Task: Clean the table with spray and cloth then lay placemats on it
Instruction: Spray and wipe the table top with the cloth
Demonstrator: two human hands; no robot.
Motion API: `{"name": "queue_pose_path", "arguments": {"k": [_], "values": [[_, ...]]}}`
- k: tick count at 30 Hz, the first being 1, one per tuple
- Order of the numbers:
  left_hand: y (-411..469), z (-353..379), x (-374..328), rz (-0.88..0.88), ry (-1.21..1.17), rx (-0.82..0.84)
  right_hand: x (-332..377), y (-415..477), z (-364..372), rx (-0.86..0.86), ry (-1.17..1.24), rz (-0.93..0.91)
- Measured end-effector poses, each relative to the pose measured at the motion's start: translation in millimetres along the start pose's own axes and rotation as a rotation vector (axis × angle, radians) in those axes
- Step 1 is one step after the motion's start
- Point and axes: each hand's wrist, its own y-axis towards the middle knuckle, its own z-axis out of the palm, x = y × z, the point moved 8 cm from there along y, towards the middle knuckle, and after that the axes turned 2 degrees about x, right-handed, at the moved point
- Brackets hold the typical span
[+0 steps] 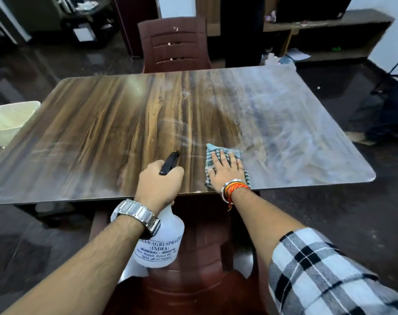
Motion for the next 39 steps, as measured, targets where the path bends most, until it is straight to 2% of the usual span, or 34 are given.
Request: {"name": "queue_pose_path", "arguments": {"k": [3, 6, 12, 17, 21, 23, 29, 32, 34, 39], "values": [[-7.2, 36.9, -8.3, -0.03, -0.064, 0.024, -10.3, -1.1, -6.2, -0.014, 0.004, -0.044], [-6.9, 67.1, -8.4, -0.08, -0.091, 0.072, -38.1, -2.2, -9.7, -0.044, 0.049, 0.017], [5.5, 120.9, -31.3, -0.122, -0.149, 0.123, -184.0, 4.0, -47.6, -0.141, -0.019, 0.25], [14.6, 144.7, -46.0, -0.129, -0.161, 0.153, -320.9, -24.5, -81.7, -0.203, -0.037, 0.524], [20.1, 153.4, -52.7, -0.143, -0.158, 0.123, -335.8, -25.8, -85.8, -0.182, 0.038, 0.636], [23.4, 159.9, -55.8, -0.152, -0.142, 0.099, -298.0, -16.0, -77.0, -0.199, 0.039, 0.562], [19.4, 192.3, -77.7, -0.187, -0.093, 0.065, -112.1, 8.4, -35.4, -0.095, -0.029, -0.114], [18.4, 204.9, -93.7, -0.207, -0.042, 0.016, -91.8, 15.0, -30.1, 0.004, -0.052, -0.381], [17.2, 212.0, -108.4, -0.22, -0.004, -0.034, -125.4, 27.6, -38.4, -0.015, -0.016, -0.348], [11.4, 237.1, -135.9, -0.252, -0.049, -0.091, -309.9, 53.9, -83.2, -0.148, 0.0, 0.15]]}}
